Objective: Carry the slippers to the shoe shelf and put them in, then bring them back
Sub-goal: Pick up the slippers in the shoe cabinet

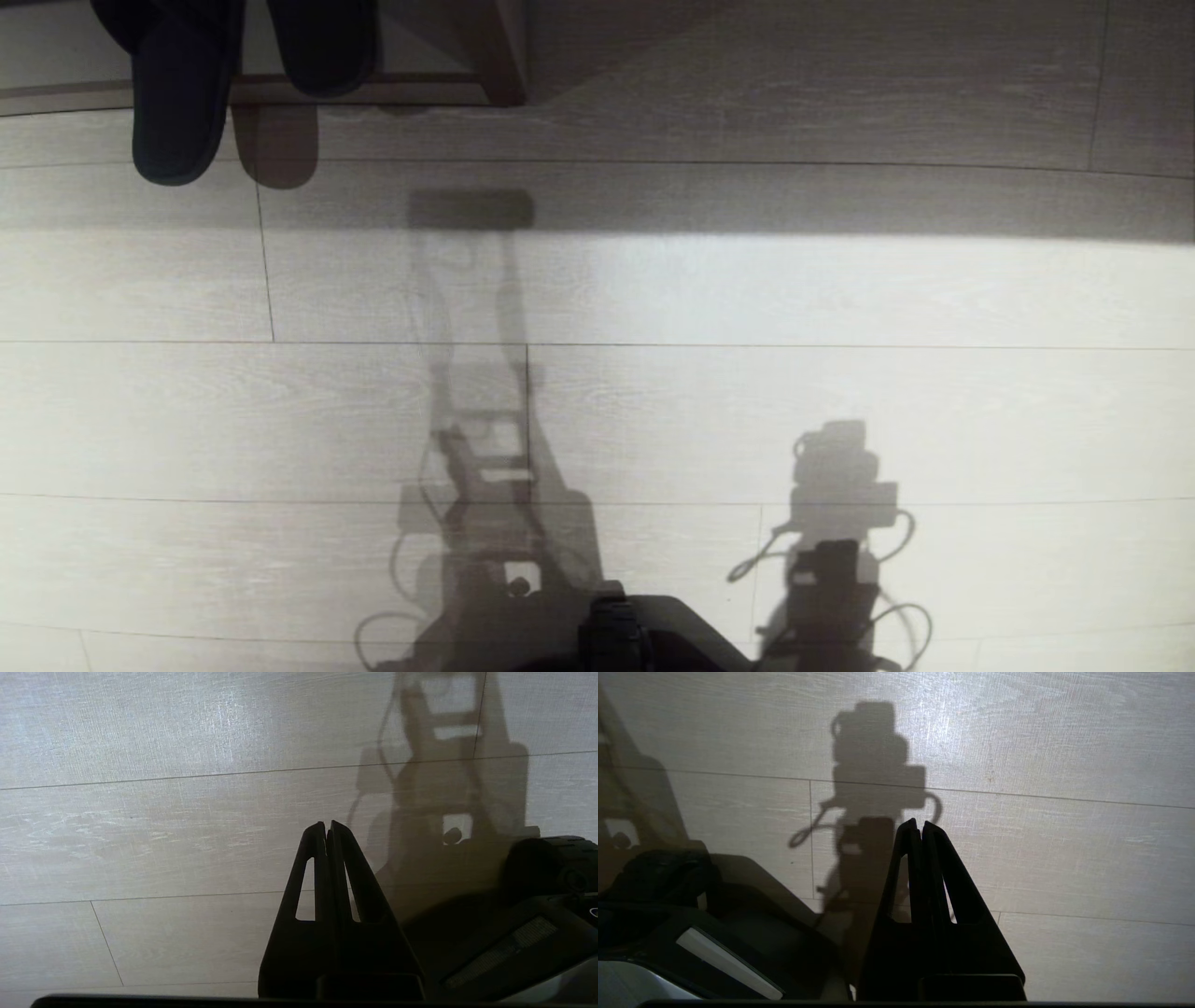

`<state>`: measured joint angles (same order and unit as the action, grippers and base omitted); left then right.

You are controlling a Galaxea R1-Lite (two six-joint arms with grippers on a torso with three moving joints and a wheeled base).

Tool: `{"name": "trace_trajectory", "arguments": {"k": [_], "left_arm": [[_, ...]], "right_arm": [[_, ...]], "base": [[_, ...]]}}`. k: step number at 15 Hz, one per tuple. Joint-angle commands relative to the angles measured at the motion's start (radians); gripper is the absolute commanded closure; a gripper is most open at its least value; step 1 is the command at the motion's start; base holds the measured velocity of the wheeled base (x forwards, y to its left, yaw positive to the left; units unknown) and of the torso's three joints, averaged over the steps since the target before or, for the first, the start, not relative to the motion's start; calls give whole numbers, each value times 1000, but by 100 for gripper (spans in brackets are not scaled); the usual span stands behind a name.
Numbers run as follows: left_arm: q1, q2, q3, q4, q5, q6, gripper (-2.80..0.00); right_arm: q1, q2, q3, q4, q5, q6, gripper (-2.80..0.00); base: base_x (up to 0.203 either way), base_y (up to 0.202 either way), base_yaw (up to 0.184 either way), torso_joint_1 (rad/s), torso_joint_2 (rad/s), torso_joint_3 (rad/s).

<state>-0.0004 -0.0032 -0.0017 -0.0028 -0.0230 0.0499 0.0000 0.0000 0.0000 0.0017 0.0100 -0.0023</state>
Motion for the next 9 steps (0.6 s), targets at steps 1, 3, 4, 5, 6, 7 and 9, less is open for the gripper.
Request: {"name": "trace_trajectory", "arguments": {"k": [1, 3, 4, 5, 6, 7, 9], "left_arm": [[0, 5, 0, 0, 0, 1, 0], [0, 5, 0, 0, 0, 1, 0], [0, 5, 0, 0, 0, 1, 0], [0, 5, 0, 0, 0, 1, 0], [0, 5, 0, 0, 0, 1, 0], [-1, 5, 0, 0, 0, 1, 0], [-1, 5, 0, 0, 0, 1, 0]], "right_arm": [[0, -2, 0, 0, 2, -1, 0], [0, -2, 0, 0, 2, -1, 0], [0, -2, 0, 0, 1, -1, 0], [0, -2, 0, 0, 1, -1, 0], [0, -2, 0, 0, 1, -1, 0], [1, -2, 0, 0, 1, -1, 0], [1, -2, 0, 0, 2, -1, 0]], "base": [[0, 0, 0, 0, 0, 0], [0, 0, 0, 0, 0, 0], [0, 0, 0, 0, 0, 0], [0, 0, 0, 0, 0, 0], [0, 0, 0, 0, 0, 0], [0, 0, 0, 0, 0, 0], [0, 0, 0, 0, 0, 0]]}}
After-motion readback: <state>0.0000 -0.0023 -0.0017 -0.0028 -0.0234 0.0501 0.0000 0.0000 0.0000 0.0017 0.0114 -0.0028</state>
